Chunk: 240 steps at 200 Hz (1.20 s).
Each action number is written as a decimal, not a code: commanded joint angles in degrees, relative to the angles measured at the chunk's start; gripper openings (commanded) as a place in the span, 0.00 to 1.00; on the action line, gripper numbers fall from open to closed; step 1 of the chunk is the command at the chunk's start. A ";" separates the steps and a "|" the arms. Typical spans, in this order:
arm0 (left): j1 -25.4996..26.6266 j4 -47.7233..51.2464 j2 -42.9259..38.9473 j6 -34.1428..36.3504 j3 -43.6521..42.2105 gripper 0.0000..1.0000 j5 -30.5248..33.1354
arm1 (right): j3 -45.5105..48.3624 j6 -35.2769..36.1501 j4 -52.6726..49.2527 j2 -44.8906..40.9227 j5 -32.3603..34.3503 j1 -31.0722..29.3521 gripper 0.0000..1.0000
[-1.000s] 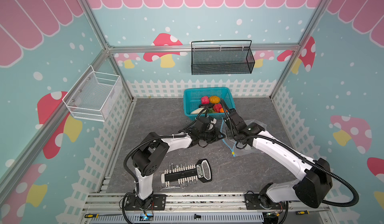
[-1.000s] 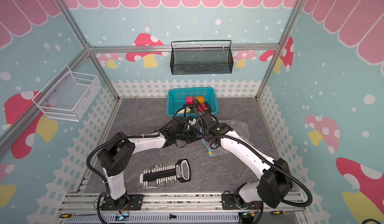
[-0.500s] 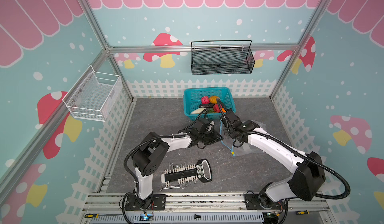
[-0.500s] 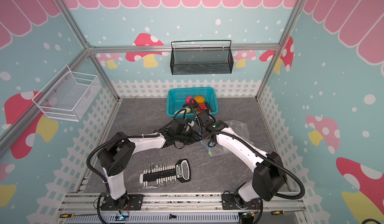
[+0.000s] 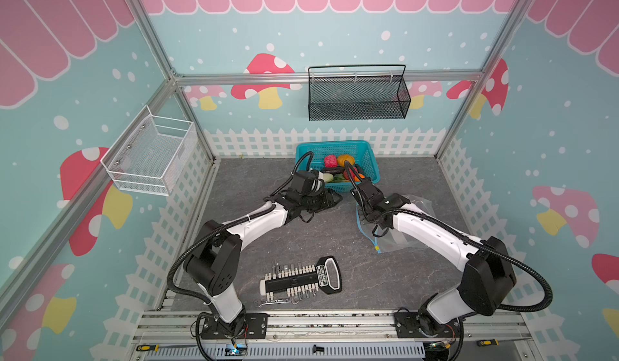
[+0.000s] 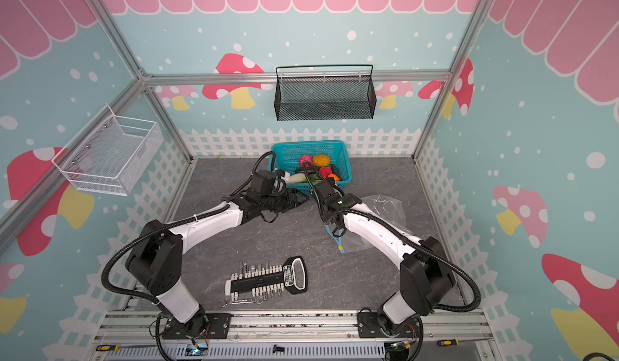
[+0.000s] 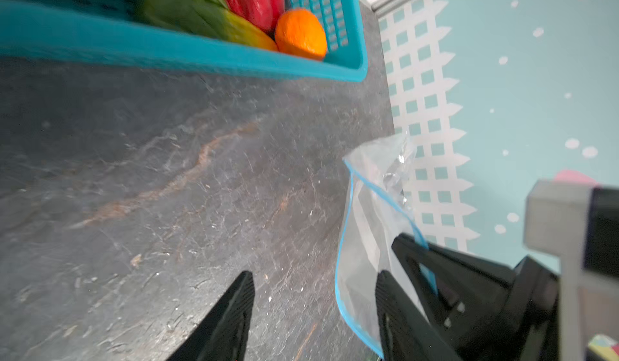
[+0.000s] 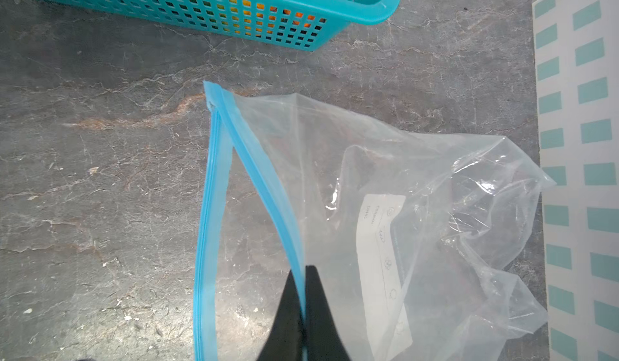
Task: Place the food in the zip-top bag and seal the zipper
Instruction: 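Release bag with left gripper, reach into basket while right gripper holds zipper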
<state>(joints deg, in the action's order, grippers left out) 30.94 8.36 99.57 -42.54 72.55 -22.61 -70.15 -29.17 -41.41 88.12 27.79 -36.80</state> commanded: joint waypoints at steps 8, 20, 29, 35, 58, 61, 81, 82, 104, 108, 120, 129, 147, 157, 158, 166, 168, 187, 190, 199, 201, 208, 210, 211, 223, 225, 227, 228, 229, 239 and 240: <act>-3.30 14.56 5.26 7.87 12.69 0.60 5.59 | -0.58 -0.54 1.41 0.88 -0.02 0.02 0.00; -4.09 18.42 8.68 9.98 19.19 0.61 7.70 | -0.49 -0.20 1.89 0.97 -0.40 0.22 0.00; -4.76 21.64 11.59 10.99 24.46 0.61 9.22 | -0.51 0.06 2.25 0.99 -0.45 0.28 0.00; -5.08 23.16 13.67 11.63 27.53 0.61 9.67 | -0.47 0.31 2.42 1.04 -0.58 0.41 0.00; -6.35 28.58 22.06 14.11 39.26 0.61 11.49 | -0.59 0.94 2.90 1.09 -0.90 0.98 0.00; -6.60 29.47 23.23 14.29 40.94 0.61 11.64 | -0.57 1.02 2.98 1.08 -1.05 1.06 0.00; -7.21 34.23 29.71 15.26 50.07 0.61 11.41 | -0.91 1.61 3.27 0.85 -1.28 1.42 0.00; -7.21 34.47 29.89 15.37 50.37 0.61 11.43 | -0.89 1.59 3.27 0.84 -1.31 1.48 0.00; -9.29 36.93 32.80 16.52 53.72 0.62 11.84 | -0.62 1.84 3.66 0.44 -1.51 1.92 0.00; -9.45 37.05 32.94 16.65 53.69 0.62 11.80 | -0.59 1.83 3.77 0.33 -1.70 1.93 0.00; -9.84 37.19 33.19 17.09 53.15 0.62 11.93 | -0.44 1.92 4.21 0.22 -1.95 2.15 0.00; -10.22 37.25 33.30 17.30 52.50 0.62 11.98 | -0.42 2.01 4.39 0.29 -2.15 2.25 0.00; -11.20 37.25 33.33 17.58 51.26 0.62 11.80 | -0.43 2.10 4.75 0.44 -2.61 2.24 0.00; -11.76 37.26 33.24 17.91 50.28 0.62 12.18 | -0.40 2.18 4.91 0.48 -2.66 2.25 0.00; -11.86 37.30 33.24 17.92 50.21 0.62 12.17 | -0.41 2.18 4.92 0.48 -2.66 2.25 0.00; -12.48 37.26 32.98 18.02 49.29 0.62 12.32 | -0.42 2.23 4.93 0.43 -2.75 2.30 0.00; -12.61 37.26 32.91 18.09 49.07 0.62 12.37 | -0.38 2.20 4.93 0.40 -2.88 2.31 0.00; -14.24 37.17 32.11 18.29 46.68 0.62 12.74 | -0.48 2.19 5.02 0.30 -3.01 2.27 0.00; -14.46 37.19 31.97 18.33 46.28 0.62 12.70 | -0.44 2.24 5.03 0.26 -3.15 2.27 0.00; -15.20 37.10 31.58 18.56 45.27 0.62 12.91 | -0.53 2.23 5.11 0.20 -3.26 2.33 0.00; -15.38 37.09 31.46 18.62 45.06 0.62 13.00 | -0.45 2.20 5.15 0.17 -3.24 2.29 0.00; -16.04 36.98 31.20 18.96 44.41 0.62 13.45 | -0.51 2.19 5.20 0.04 -3.30 2.34 0.00; -16.25 36.99 31.08 18.98 44.18 0.62 13.51 | -0.49 2.21 5.20 -0.03 -3.32 2.34 0.00; -16.39 36.99 31.06 19.03 44.09 0.62 13.53 | -0.50 2.20 5.20 -0.04 -3.34 2.30 0.00; -17.98 36.83 30.61 18.84 43.03 0.62 13.18 | -0.33 2.13 5.28 -0.24 -3.40 2.28 0.00; -18.25 36.75 30.53 18.82 42.78 0.62 13.00 | -0.29 2.10 5.28 -0.34 -3.43 2.30 0.00; -18.49 36.73 30.45 18.77 42.59 0.62 12.87 | -0.26 2.10 5.28 -0.39 -3.44 2.27 0.00; -18.61 36.73 30.48 18.79 42.50 0.62 12.82 | -0.26 2.10 5.28 -0.35 -3.40 2.31 0.00; -18.75 36.73 30.41 18.80 42.41 0.62 12.79 | -0.17 2.10 5.28 -0.42 -3.38 2.32 0.00; -19.78 36.64 29.80 18.81 41.25 0.62 12.95 | 0.06 2.01 5.28 -0.63 -3.39 2.34 0.00; -19.86 36.60 29.67 18.81 41.13 0.62 12.99 | 0.08 2.01 5.28 -0.61 -3.42 2.30 0.00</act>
<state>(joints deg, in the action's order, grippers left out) 14.68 42.89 131.20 -25.08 116.71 -11.33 -70.15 -27.40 -36.36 88.27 24.51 -34.81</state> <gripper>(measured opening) 0.623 0.047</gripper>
